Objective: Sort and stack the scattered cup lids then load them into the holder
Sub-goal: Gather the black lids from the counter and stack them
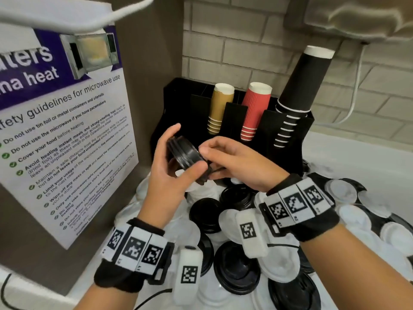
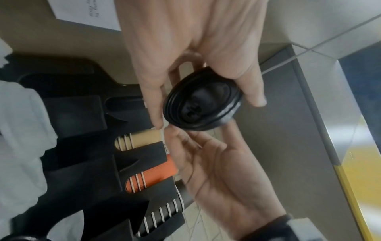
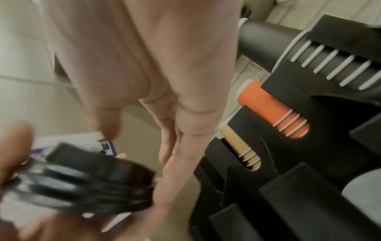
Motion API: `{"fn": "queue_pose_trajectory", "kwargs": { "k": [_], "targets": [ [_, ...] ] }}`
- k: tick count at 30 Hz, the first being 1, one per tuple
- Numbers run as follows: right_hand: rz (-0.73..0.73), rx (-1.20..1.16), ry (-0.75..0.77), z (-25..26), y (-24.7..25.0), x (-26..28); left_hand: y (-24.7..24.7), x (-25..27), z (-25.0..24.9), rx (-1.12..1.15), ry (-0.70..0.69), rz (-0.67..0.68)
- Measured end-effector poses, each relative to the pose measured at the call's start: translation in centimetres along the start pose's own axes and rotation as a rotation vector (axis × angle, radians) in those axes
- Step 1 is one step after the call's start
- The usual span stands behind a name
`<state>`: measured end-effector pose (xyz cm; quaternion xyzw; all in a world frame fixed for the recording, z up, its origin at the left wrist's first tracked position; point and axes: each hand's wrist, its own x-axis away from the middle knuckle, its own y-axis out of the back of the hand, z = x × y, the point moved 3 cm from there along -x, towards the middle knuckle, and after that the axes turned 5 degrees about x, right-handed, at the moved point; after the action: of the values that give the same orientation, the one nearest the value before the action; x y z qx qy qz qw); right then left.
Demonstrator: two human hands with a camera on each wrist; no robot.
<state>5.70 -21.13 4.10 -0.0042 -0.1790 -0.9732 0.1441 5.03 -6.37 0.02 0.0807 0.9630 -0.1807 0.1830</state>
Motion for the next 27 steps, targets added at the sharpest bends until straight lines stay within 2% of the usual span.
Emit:
{"fn": "queue_pose_trajectory", "kwargs": {
  "k": [1,3,4,6,8,11,17,21,25,27],
  "targets": [
    [-0.037,0.066,-0.015,-0.5,0.2,-0.3,0.2,0.0,0.2,0.048,0.023,-0.044],
    [-0.048,0.426,-0.021,-1.5,0.8,-1.0,0.9,-0.2,0.6,0.148,0.063,-0.121],
    [0.045,0.669,-0.041,-2.2,0.6,-1.3,1.3,-0.3,0.7,0.185,0.082,-0.143],
    [0.356,1.056,-0.162,-4.4,-0.5,-1.5,1.8,-0.6,0.8,0.221,0.137,-0.165],
    [0.525,1.206,-0.265,-6.1,-1.6,-1.6,2.1,-0.8,0.9,0.257,0.206,-0.17],
    [0.536,1.305,-0.219,-7.4,-3.1,-2.0,2.0,-1.1,1.0,0.308,0.293,-0.141],
    [0.511,1.248,-0.171,-7.0,-3.6,-2.4,2.6,-1.3,1.2,0.303,0.333,-0.085],
    [0.413,1.028,-0.148,-5.3,-1.4,-2.4,3.4,-1.3,1.7,0.287,0.33,-0.101],
    [0.208,0.798,-0.071,-4.1,1.0,-2.3,3.2,-1.3,2.4,0.21,0.368,-0.135],
    [0.249,0.831,-0.108,-4.3,0.9,-2.0,3.1,-1.2,2.8,0.16,0.389,-0.16]
  ]
}}
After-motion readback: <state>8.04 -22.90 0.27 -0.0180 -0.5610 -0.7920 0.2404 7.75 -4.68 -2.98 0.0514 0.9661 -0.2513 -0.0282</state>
